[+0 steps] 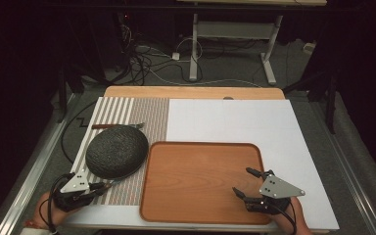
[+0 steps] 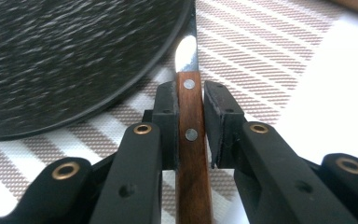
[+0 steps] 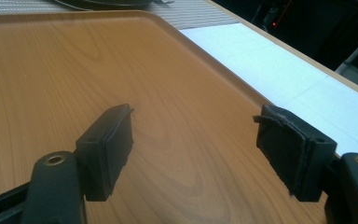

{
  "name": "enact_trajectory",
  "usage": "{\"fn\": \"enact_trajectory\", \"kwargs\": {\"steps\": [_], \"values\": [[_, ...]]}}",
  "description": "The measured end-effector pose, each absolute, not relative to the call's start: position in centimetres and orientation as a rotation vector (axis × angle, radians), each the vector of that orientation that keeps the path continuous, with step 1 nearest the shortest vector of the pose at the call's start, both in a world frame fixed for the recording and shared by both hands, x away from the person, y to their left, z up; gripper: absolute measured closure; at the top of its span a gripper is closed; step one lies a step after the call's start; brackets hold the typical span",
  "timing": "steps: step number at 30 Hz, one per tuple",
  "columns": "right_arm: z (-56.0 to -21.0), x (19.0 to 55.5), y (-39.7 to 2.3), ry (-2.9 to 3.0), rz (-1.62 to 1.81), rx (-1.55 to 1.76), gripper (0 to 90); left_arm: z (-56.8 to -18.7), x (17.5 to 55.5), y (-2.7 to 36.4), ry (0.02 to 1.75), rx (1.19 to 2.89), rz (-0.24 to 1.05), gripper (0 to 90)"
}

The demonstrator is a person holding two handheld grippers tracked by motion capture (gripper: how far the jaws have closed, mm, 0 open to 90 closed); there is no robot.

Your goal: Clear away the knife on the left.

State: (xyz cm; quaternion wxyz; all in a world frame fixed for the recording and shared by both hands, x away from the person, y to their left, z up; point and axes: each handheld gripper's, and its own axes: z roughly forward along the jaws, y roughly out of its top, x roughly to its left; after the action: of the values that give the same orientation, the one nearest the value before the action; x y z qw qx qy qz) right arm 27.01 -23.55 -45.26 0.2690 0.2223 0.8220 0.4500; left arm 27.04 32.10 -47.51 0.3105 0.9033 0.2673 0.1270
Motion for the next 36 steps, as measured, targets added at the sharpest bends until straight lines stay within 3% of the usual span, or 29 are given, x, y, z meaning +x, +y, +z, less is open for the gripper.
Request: {"fn": "enact_trajectory", "kwargs": {"steps": [14,36], "values": [[-45.3,27.0,-23.4,2.222,1.214,0.589,27.3,-47.0,25.1,31.4,0.635,2.295,0.390,74.0],[-45.2,26.9,-23.6,2.203,1.212,0.583,27.3,-46.7,26.0,28.8,0.584,2.174,0.427,74.0]]}}
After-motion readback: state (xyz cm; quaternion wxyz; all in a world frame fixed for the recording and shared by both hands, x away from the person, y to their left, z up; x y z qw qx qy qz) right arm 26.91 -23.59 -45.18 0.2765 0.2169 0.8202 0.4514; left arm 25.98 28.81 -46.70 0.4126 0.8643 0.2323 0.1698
